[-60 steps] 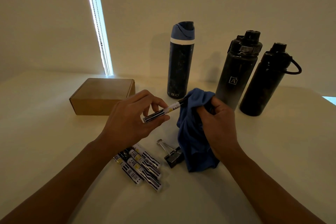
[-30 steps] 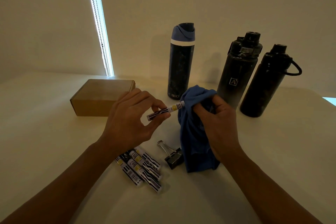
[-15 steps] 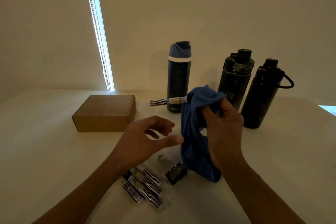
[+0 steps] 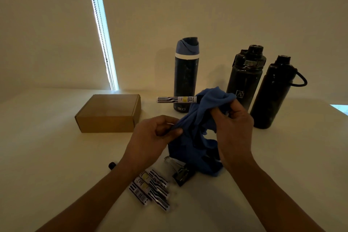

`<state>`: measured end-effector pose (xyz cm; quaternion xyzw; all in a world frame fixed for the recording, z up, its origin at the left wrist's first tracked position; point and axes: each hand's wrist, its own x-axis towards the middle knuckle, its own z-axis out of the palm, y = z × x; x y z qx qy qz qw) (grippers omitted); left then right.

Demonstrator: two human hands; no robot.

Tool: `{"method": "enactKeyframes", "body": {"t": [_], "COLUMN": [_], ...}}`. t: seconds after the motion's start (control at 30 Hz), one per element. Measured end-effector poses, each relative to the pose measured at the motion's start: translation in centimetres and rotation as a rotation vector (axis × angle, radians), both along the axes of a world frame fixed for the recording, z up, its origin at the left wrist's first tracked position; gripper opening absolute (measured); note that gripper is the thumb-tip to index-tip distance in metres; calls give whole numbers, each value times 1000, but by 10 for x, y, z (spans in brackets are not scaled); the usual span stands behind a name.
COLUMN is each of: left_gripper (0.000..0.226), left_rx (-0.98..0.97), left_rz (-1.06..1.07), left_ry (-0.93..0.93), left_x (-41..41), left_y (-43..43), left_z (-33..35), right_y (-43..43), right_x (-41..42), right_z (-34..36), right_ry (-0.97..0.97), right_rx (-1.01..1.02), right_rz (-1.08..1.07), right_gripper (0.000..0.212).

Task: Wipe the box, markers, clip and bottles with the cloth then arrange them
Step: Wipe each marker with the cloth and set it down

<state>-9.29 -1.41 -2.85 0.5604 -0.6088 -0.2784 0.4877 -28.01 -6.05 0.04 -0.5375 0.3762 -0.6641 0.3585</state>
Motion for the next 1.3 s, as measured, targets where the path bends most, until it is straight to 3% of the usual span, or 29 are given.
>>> {"method": "enactKeyframes", "body": {"t": [0.23,0.37,0.57,0.73,0.97,1.17,1.3], "left_gripper": [25,17,29,21,13,18,28], "left_rx": [-88,-133,35,-167,-245,-125,-78], "left_rz": [142,104,-117,37,152,80,90], "left_ry": [82,85,-51,-133,-313,-88,62], "left_x": [6,11,36,45,41,33,27], "left_y": [-3,-5,-6,2,3,0,1], "left_z": [2,0,7,19,19,14,14], "right_y": [-6,-10,-16,-18,-15,-16,-13], "right_x": [-6,-10,-16,-17,-16,-9,-5], "right_z": [-5,-10,-15,-17,-18,-22,-24], "right_ry": [70,97,125,142,147,-210,-221], "right_rx": [-15,-4,-14,1,2,246,328], "right_rz": [-57,-83,-87,-32,-2,87,130], "right_gripper": [8,13,5,6,14,18,19]}}
